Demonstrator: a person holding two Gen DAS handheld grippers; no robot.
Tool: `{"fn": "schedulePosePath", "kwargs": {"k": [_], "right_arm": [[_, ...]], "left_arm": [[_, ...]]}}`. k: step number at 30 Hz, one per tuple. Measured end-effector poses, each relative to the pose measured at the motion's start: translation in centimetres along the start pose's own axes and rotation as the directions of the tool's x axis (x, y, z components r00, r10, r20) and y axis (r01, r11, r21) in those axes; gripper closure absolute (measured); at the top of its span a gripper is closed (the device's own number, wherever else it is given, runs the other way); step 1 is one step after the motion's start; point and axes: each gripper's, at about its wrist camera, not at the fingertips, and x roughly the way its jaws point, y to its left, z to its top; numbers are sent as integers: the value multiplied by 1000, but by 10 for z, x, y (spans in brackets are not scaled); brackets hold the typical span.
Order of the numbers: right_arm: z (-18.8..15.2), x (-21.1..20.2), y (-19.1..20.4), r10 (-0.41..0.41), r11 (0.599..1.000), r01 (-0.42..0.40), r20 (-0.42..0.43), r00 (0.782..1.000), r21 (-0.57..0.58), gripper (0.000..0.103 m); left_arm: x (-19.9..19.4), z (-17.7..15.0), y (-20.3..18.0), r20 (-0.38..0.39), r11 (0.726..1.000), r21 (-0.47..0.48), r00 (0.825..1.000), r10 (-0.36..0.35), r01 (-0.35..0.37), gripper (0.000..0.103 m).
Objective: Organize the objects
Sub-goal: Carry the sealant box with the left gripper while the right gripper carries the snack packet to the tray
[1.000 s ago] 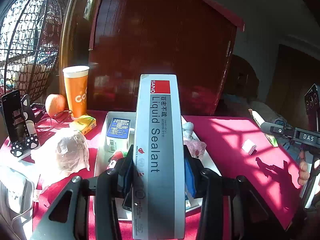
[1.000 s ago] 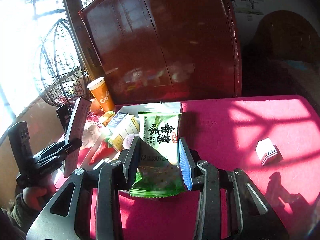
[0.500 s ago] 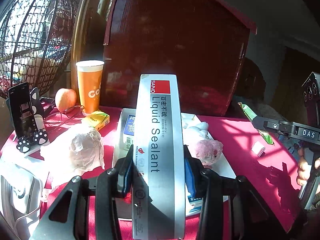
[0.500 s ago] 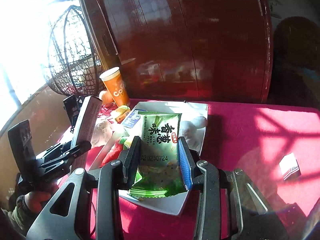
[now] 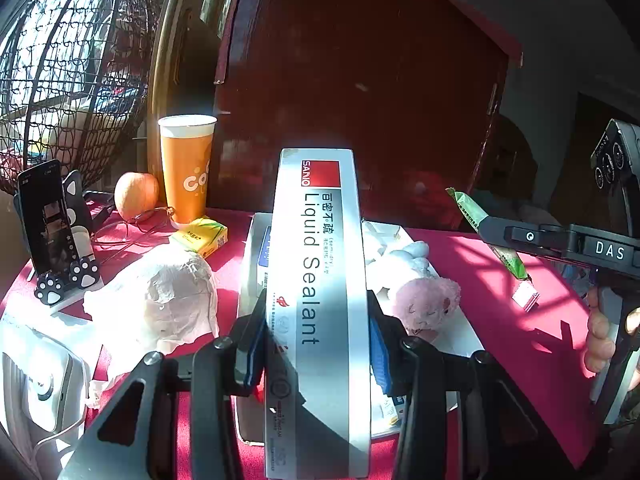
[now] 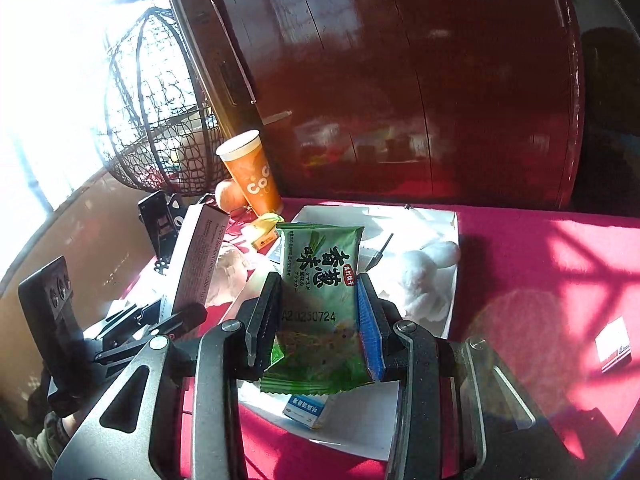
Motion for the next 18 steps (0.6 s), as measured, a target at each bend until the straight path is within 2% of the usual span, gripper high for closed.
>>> {"fn": "schedulePosePath", "kwargs": {"k": [6,11,18], "right_arm": [[8,11,-2,-7,999,7,-2,1000,38,67],[18,26,-8,-29,995,30,-11,1000,93,67],[31,52,-17,-80,984,84,-32,996,157,67]], "left_arm": [[9,19,-2,12,999,40,1000,5,-6,61],[27,43,1,14,999,32,1000,-9,9,61],[69,62,0,-62,999,27,998,-28,30,61]]}}
